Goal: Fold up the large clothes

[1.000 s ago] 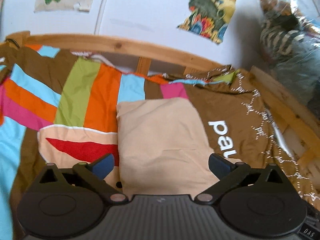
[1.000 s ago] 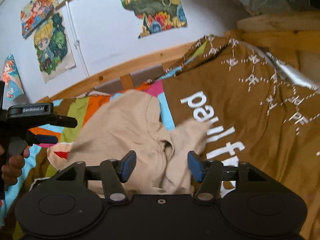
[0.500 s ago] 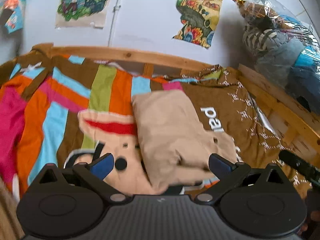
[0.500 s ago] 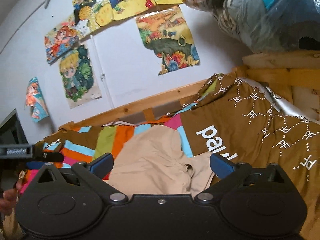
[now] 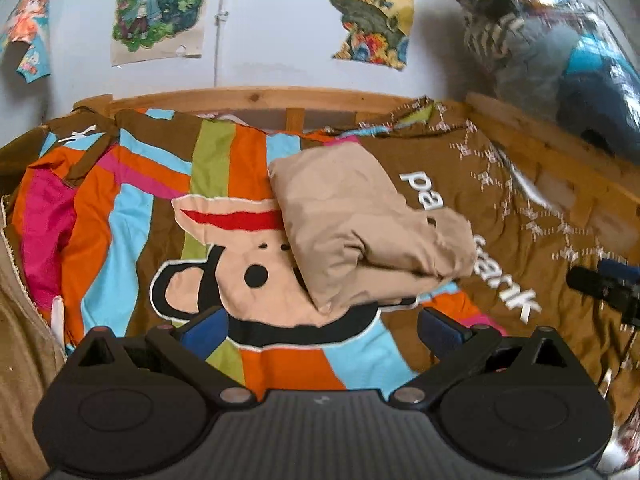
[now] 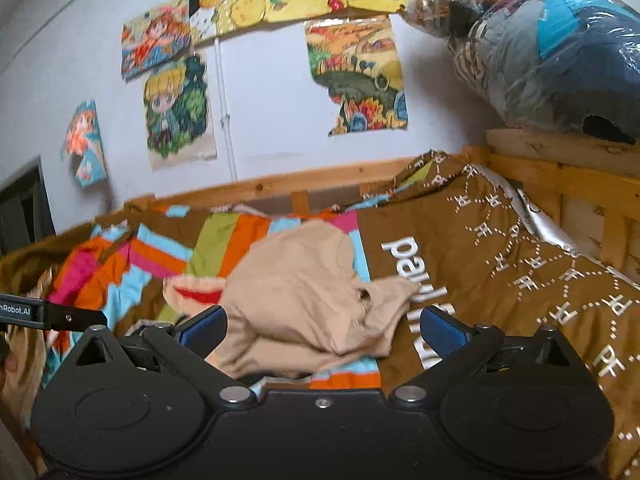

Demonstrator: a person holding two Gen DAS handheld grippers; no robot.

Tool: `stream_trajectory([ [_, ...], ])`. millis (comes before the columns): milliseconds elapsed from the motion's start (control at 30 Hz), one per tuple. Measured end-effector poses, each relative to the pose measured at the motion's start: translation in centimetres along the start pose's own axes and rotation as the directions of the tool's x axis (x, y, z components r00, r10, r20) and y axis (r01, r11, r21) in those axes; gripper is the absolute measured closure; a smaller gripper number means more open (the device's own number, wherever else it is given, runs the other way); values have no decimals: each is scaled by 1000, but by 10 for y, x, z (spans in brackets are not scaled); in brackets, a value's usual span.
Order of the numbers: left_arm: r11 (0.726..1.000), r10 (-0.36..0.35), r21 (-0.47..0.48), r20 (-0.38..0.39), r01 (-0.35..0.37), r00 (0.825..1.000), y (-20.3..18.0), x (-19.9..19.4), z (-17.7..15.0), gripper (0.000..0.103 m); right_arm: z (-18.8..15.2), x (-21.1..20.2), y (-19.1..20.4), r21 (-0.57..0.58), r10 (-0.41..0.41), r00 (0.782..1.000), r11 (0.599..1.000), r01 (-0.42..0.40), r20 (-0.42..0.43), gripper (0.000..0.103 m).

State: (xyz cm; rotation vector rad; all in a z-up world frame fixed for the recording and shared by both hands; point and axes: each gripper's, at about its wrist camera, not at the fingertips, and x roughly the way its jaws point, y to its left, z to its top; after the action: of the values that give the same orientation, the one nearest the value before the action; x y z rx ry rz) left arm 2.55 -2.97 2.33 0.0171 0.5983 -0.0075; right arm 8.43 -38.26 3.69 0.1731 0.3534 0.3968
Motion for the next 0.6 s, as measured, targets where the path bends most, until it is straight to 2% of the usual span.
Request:
stream_trajectory([
  [233,1000,-6,10,-26,6,1000,0,5,-5,1,-7,6,1,6,-13,998,1000,13,-58,1],
  [600,1000,-1,-6,-45,0,999,4,10,-6,1,-13,12,3,-2,-12,995,1000,12,-94,1],
])
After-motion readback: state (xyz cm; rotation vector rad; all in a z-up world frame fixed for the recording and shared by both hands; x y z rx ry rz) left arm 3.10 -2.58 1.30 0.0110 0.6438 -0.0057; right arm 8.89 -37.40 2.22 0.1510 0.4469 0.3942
